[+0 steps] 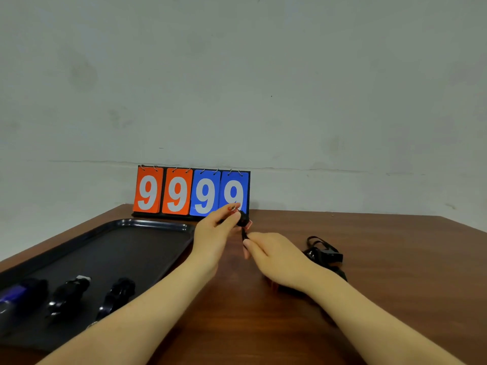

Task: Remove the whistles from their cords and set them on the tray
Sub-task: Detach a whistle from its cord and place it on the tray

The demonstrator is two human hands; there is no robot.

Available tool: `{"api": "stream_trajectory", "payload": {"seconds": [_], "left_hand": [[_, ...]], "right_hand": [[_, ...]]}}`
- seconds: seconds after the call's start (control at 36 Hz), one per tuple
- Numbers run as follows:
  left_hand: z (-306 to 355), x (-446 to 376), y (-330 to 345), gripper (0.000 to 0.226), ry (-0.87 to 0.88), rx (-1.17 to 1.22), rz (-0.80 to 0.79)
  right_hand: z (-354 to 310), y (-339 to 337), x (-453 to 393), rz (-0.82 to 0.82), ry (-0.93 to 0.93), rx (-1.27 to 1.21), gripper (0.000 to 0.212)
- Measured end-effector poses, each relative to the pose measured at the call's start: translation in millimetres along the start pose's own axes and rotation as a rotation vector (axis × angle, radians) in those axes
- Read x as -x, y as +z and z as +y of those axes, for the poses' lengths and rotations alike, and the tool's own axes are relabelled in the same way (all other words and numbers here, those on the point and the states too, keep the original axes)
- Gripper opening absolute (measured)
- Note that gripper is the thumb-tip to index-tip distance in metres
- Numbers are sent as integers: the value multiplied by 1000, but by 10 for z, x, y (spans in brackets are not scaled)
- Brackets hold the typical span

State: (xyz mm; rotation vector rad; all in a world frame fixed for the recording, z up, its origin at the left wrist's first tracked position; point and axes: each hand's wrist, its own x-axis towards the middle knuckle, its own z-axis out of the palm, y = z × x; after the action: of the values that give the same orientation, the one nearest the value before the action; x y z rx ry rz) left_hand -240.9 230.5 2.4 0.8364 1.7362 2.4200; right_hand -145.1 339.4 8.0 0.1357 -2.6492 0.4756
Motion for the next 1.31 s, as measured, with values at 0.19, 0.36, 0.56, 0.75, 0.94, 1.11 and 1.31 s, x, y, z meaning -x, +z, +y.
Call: {"api": "stream_trajectory", "payload": {"seconds": [0.19, 0.36, 0.56, 0.75, 0.94, 1.11, 1.31], "left_hand": [[-27, -30, -40, 32, 49, -313, -87], [27, 32, -19, 24, 33, -345, -269], [227, 123, 33, 20, -219, 3, -510], [281, 204, 87, 22, -306, 238, -511], [246, 205, 117, 35, -389, 505, -424], [139, 107, 121, 31, -402, 682, -288], [106, 99, 64, 20, -350, 633, -188]], "right_hand": [[15, -58, -6, 176, 90, -134, 35], [126, -90, -33, 362, 225, -307, 36], [188, -128, -11, 427, 277, -457, 38], [141, -142, -2, 458, 218, -597, 28], [125, -84, -42, 432, 290, -784, 30], [165, 44, -69, 369, 270, -649, 38], [187, 68, -36, 268, 214, -375, 37]]}}
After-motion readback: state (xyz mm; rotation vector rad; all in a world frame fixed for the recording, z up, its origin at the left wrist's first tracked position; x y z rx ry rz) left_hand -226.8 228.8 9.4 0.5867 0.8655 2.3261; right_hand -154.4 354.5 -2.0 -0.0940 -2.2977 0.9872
